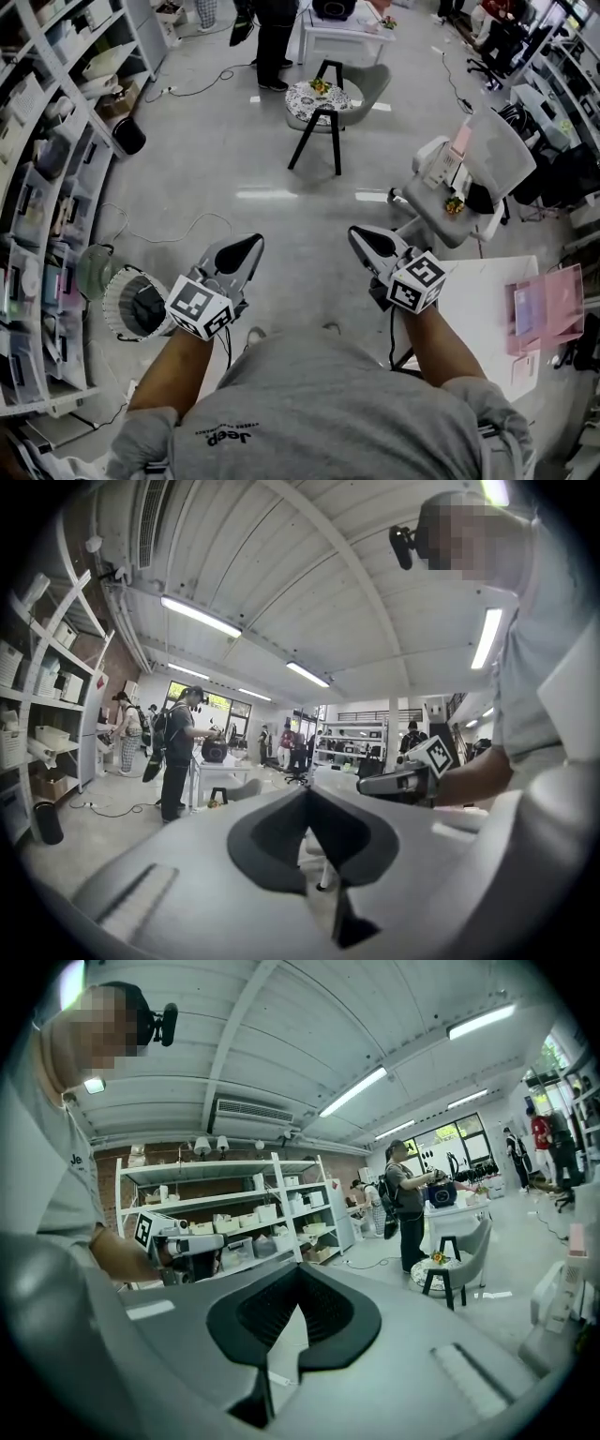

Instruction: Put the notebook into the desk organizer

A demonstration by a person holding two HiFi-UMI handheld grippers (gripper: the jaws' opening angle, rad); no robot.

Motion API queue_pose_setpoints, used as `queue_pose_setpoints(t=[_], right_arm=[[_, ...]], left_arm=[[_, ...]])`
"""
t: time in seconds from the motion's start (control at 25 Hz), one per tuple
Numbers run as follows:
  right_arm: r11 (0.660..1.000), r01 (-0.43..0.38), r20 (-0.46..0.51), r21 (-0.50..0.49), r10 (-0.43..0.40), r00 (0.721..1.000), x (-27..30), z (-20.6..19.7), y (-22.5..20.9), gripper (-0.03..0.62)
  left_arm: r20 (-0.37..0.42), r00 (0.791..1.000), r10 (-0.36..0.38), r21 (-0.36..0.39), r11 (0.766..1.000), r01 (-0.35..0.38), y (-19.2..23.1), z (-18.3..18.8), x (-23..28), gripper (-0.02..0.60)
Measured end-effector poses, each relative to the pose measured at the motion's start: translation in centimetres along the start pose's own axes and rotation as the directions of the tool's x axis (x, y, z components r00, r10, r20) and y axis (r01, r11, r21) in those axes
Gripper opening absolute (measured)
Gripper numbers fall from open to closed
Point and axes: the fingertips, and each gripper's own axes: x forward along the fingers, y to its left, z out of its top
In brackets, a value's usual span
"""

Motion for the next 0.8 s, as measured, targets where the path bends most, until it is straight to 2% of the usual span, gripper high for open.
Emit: queue_pose_setpoints(t=[0.24,0.8], right_arm=[[1.000,0.019,0.004,-0.004,-0.019,1.000,-0.57,0.43,-0.65,0.002],[0.999,0.010,0.012,-0.030,-0.009,1.000,0.19,0.96,-0.25,0.002]], left_arm=[[-0.004,1.000,-0.006,0.004,1.000,0.006,-0.32,0.15,0.31,0.058],[-0.011,1.000,-0.006,0.032,0.999,0.007,-0.19,0.51,-0.20,0.058]])
